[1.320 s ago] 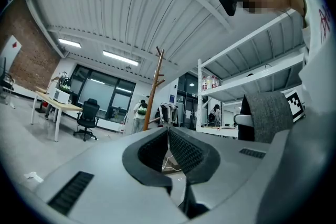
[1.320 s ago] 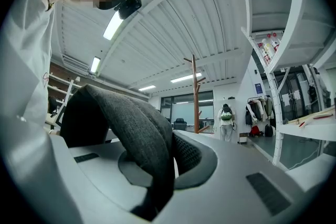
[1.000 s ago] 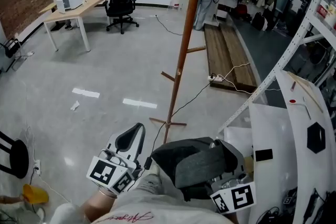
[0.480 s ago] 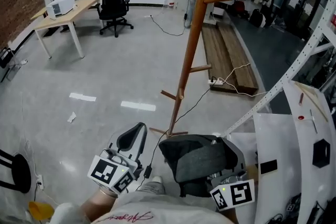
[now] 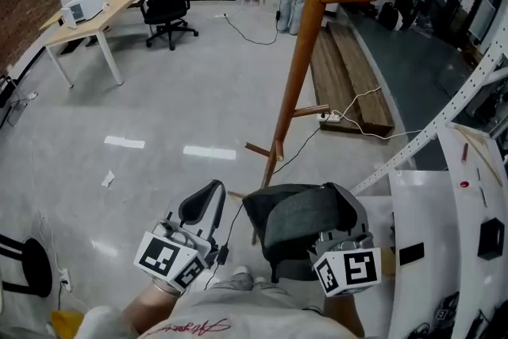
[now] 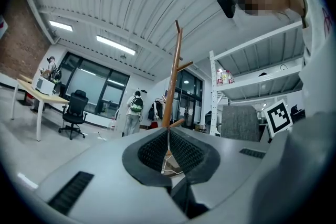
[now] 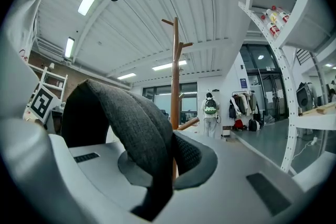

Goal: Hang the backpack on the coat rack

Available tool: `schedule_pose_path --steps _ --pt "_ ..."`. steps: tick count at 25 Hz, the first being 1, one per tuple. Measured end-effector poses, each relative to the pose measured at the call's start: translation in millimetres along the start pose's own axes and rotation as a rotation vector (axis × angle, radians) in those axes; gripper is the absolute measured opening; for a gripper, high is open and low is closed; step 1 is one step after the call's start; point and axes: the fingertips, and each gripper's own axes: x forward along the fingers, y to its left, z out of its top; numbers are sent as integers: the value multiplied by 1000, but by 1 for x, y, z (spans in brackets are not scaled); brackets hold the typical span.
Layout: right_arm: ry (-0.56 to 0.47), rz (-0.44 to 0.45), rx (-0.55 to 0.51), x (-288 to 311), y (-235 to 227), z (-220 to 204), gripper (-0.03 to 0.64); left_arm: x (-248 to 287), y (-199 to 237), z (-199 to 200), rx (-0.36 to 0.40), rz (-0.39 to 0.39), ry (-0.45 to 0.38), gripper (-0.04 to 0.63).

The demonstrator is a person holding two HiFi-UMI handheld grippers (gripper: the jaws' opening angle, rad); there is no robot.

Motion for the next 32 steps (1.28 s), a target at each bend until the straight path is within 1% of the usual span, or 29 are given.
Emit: schedule_pose_path --steps 9,17,25,32 --pt "42 -12 21 41 -12 -3 34 7 7 3 -3 38 -13 21" --pt "85 16 53 79 -15 -15 34 6 11 2 -9 82 -12 21" --pt "156 15 36 120 -18 -35 34 0 26 5 -7 129 -10 21" --pt "248 1 32 147 -29 -74 34 -4 29 -1 -9 168 -3 21"
